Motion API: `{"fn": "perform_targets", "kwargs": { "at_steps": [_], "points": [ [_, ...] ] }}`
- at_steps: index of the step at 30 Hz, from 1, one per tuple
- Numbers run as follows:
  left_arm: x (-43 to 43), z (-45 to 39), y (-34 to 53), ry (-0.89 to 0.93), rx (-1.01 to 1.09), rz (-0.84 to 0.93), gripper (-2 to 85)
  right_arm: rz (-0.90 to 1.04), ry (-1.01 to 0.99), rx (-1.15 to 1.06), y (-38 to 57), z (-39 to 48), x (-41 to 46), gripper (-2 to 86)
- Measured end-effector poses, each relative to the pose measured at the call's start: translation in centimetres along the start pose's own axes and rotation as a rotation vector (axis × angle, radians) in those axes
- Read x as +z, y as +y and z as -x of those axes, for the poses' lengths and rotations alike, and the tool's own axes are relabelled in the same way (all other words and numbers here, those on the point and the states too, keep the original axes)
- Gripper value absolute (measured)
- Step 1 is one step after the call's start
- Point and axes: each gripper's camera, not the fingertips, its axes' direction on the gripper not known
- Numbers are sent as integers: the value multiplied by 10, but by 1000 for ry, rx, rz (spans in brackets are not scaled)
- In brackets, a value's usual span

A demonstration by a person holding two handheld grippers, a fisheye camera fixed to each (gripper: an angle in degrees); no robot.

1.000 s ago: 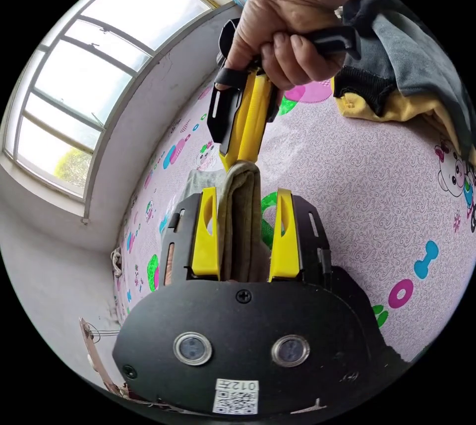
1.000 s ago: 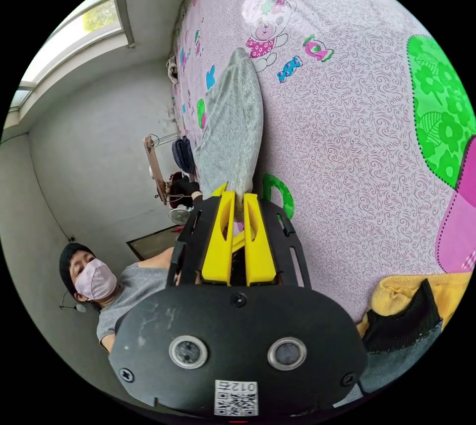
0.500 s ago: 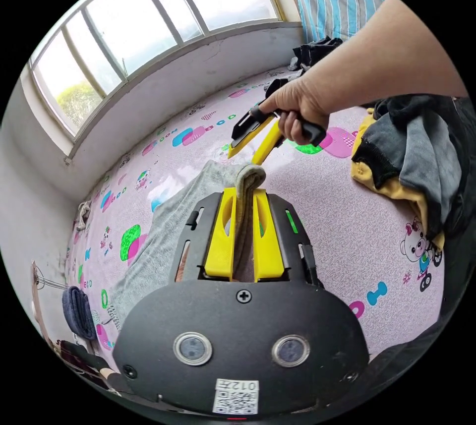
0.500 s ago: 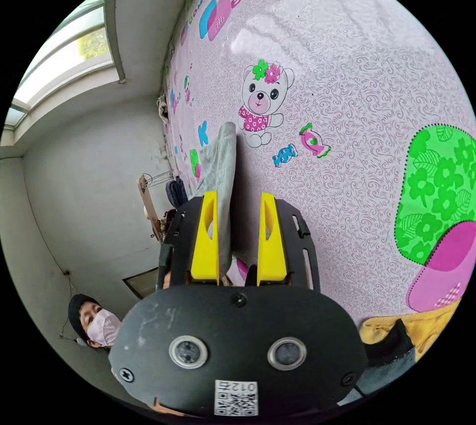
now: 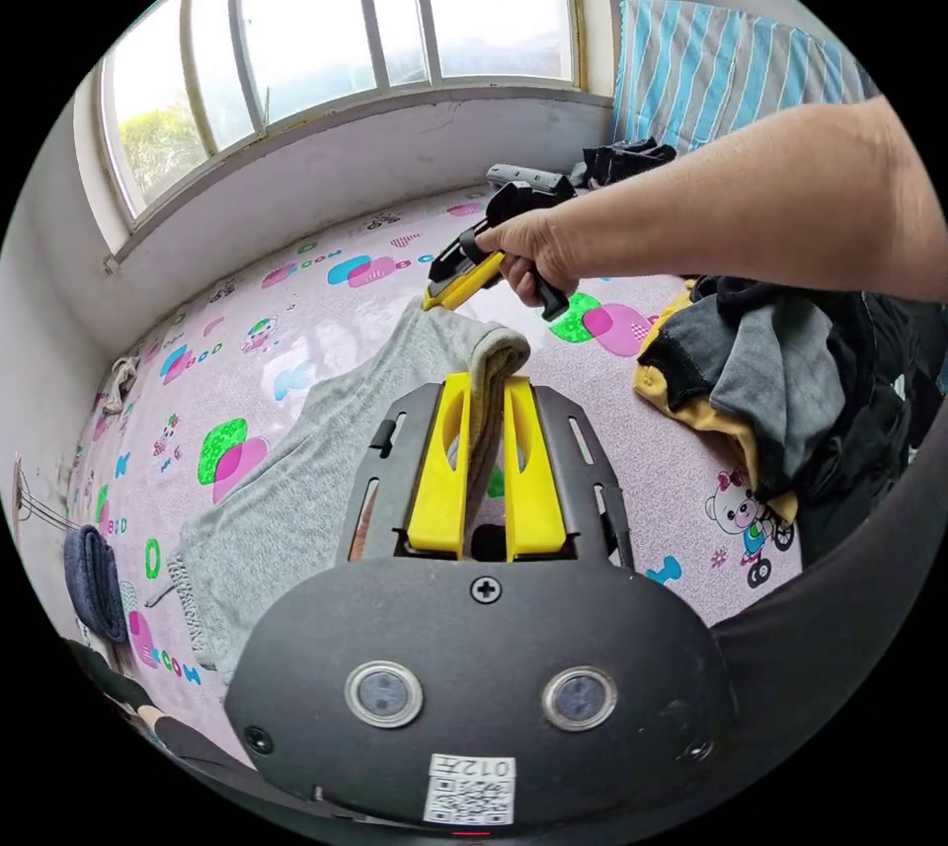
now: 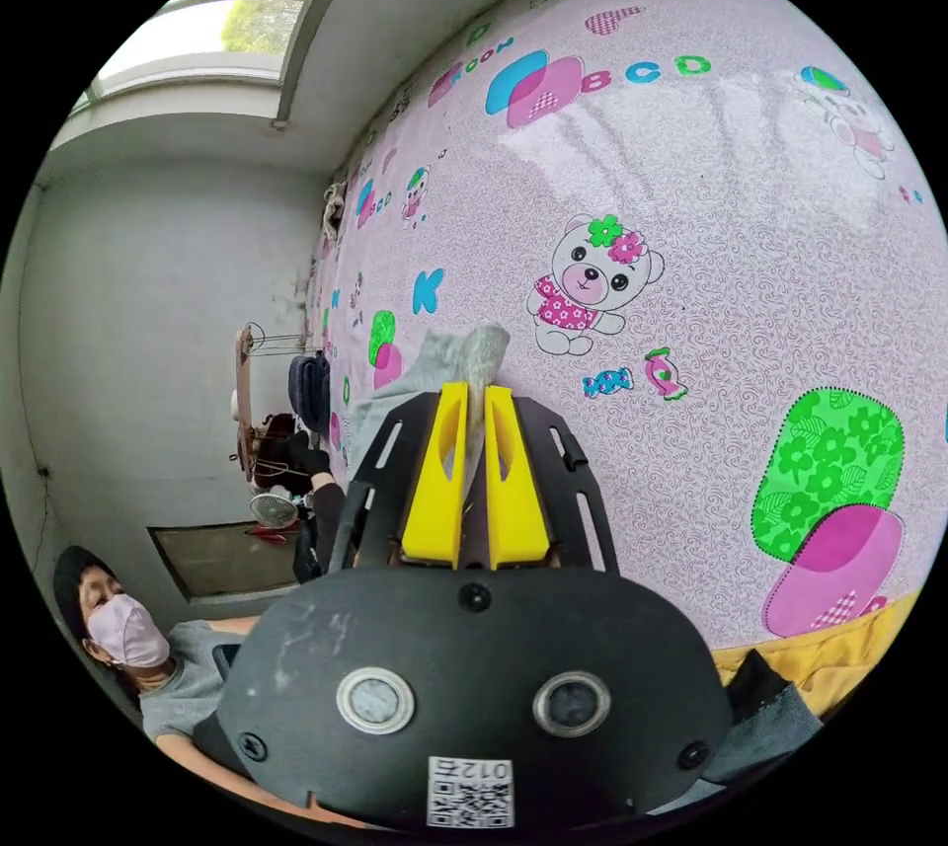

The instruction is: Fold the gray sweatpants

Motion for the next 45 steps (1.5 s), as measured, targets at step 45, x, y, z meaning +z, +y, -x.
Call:
{"fn": "perform_targets", "kwargs": {
  "at_steps": [45],
  "points": [
    [-45, 478, 421, 291, -1463, -314, 65, 375, 128, -433, 259, 181, 688, 21]
  ]
}}
